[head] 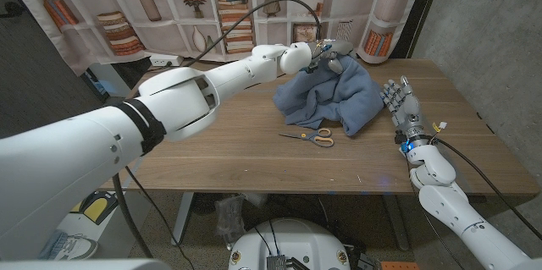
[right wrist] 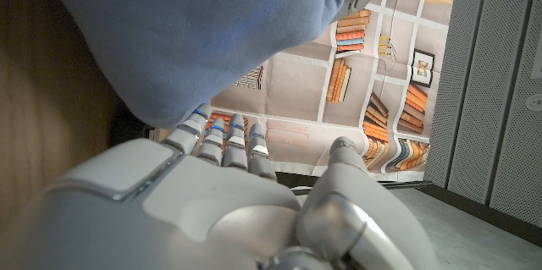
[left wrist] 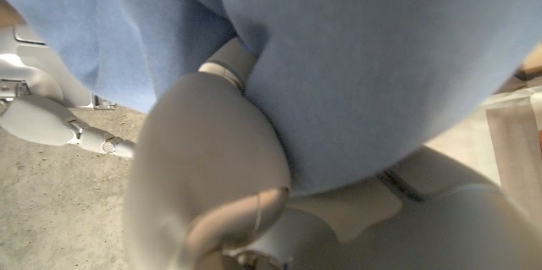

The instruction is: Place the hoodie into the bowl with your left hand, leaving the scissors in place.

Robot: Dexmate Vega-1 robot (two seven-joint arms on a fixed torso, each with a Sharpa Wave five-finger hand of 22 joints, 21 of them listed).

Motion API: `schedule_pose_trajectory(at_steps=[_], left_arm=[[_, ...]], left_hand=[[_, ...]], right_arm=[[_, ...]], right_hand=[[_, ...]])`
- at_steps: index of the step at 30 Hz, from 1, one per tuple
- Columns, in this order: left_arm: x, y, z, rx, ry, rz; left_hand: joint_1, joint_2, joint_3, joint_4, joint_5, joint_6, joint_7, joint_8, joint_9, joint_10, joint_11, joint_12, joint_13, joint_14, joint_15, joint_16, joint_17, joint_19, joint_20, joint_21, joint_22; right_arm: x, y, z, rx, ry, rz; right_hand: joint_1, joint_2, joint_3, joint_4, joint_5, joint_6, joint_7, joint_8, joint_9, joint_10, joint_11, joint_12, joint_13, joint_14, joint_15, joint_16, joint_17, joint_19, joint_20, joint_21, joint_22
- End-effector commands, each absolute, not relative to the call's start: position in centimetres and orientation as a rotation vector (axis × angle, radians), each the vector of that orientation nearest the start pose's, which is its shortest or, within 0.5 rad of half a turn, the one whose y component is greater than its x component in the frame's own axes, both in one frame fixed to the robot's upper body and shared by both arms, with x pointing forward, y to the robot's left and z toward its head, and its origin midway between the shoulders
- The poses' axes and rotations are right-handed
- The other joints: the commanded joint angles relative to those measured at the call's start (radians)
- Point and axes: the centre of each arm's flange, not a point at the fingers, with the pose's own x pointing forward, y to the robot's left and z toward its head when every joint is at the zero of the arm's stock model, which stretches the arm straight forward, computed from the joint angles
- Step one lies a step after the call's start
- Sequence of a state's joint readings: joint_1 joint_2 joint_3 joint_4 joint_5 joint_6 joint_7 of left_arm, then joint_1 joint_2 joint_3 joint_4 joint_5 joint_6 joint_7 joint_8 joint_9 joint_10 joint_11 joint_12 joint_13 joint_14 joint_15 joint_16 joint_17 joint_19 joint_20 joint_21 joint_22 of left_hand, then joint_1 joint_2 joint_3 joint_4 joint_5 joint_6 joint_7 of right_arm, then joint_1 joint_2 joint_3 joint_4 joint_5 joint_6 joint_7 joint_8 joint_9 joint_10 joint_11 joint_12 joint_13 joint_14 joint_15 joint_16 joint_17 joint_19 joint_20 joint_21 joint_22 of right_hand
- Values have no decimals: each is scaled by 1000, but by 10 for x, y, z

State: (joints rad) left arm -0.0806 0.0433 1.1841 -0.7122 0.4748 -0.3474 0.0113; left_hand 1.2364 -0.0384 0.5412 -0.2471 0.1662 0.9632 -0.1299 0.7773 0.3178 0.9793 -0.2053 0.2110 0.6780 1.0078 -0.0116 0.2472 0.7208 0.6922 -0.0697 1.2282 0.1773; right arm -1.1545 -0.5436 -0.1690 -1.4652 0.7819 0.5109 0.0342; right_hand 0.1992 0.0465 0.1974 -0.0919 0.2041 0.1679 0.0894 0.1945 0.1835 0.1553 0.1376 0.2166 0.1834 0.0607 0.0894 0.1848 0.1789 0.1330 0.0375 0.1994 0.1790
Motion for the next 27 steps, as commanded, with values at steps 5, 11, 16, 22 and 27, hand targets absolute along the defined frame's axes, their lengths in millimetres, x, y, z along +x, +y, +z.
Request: schedule_pose_trajectory(at_steps=[5, 11, 16, 22, 27], left_arm=[[648, -89, 147, 1575, -1013, -502], [651, -88, 141, 1576, -998, -513], [652, -89, 137, 1576, -983, -522], [649, -93, 134, 1568, -975, -548], [649, -94, 126, 1600, -982, -537]], left_hand=[[4, 13, 115, 116, 6, 6, 1, 7, 3, 1, -8, -1, -1, 141, -215, 1, 6, -5, -93, 1, -1], [5, 14, 115, 115, 6, 3, 0, 7, 1, 1, -8, 0, -1, 139, -215, -1, 7, -6, -93, 1, -1], [5, 14, 115, 115, 7, 3, 4, 8, -1, 3, -8, 2, 0, 140, -214, -1, 8, -8, -93, 1, -1], [5, 14, 115, 114, 7, 2, 6, 9, -3, 1, -7, 1, -1, 137, -214, -3, 9, -10, -93, 1, -1], [7, 13, 115, 113, 7, 0, 9, 11, -1, -1, -7, 0, -2, 133, -216, -6, 9, -13, -93, 0, -1]], right_arm=[[576, -362, -82, 226, -737, 96], [576, -362, -83, 224, -735, 97], [576, -362, -84, 226, -732, 97], [577, -361, -84, 238, -733, 101], [577, -361, -84, 233, -737, 102]], right_hand=[[8, 5, 3, -7, -3, 9, 1, 0, 4, 7, -2, 0, 5, 7, 6, 1, 3, 8, 4, 1, 5], [8, 5, 3, -7, -3, 9, 1, 0, 4, 7, -2, 0, 5, 7, 5, 1, 3, 8, 3, 1, 5], [8, 5, 3, -7, -3, 10, 1, 0, 4, 7, -2, -1, 5, 7, 5, 1, 3, 8, 3, 1, 5], [8, 5, 2, -7, -3, 10, 1, 0, 4, 7, -2, -1, 5, 7, 5, 1, 3, 9, 3, 1, 5], [8, 5, 2, -8, -3, 10, 1, 0, 4, 6, -3, -1, 5, 8, 4, 1, 3, 8, 3, 1, 5]])
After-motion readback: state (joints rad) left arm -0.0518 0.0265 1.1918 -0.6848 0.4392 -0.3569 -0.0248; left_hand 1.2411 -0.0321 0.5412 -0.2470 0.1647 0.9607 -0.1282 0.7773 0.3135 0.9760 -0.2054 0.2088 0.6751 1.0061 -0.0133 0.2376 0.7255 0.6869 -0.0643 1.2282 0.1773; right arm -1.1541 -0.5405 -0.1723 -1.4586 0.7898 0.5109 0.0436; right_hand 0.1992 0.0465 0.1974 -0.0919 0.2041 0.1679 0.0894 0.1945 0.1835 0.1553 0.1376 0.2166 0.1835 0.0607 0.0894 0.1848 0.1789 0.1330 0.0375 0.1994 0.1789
